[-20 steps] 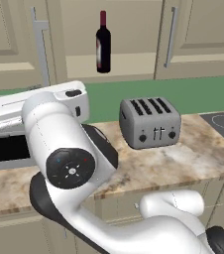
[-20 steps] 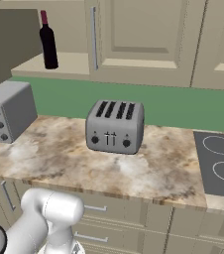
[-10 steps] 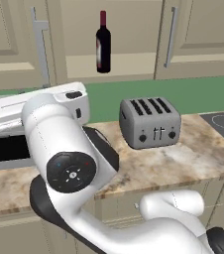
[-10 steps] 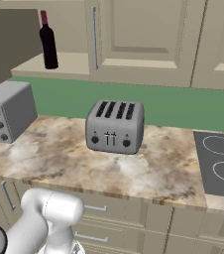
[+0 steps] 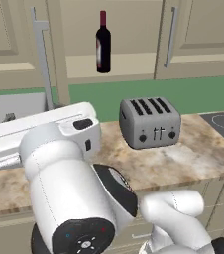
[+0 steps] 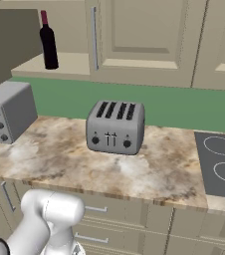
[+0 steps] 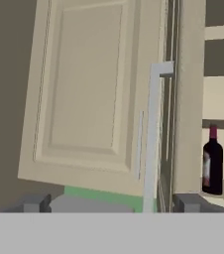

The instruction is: Get the candle and the wine from the cabinet and move them to the dining counter.

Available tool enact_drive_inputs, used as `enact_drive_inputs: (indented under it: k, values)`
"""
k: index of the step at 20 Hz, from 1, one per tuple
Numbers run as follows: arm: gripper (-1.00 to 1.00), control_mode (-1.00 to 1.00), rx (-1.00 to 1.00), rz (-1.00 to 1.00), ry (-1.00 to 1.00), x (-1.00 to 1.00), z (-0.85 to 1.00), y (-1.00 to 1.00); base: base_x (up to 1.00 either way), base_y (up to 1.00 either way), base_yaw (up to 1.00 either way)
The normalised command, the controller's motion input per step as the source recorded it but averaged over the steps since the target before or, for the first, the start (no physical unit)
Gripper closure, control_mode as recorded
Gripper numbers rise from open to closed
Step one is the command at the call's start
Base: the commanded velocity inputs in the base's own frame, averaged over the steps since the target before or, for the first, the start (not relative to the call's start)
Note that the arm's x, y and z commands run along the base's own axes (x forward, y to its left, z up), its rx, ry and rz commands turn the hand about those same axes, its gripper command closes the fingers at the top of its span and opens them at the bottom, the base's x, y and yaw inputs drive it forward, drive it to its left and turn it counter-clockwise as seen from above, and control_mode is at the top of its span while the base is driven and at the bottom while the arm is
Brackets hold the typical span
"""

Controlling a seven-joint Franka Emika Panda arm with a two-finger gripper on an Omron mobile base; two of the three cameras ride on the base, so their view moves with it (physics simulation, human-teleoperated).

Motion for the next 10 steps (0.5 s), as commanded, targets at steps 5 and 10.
enact_drive_inputs:
  k: [5,10]
  values:
    - [-1.00,-1.00,0.00,-0.04,0.00,-0.91,0.00,-0.72,0.00,0.00,0.00]
    - [-1.00,-1.00,0.02,0.00,0.04,-0.59,0.07,-1.00,0.00,0.00,0.00]
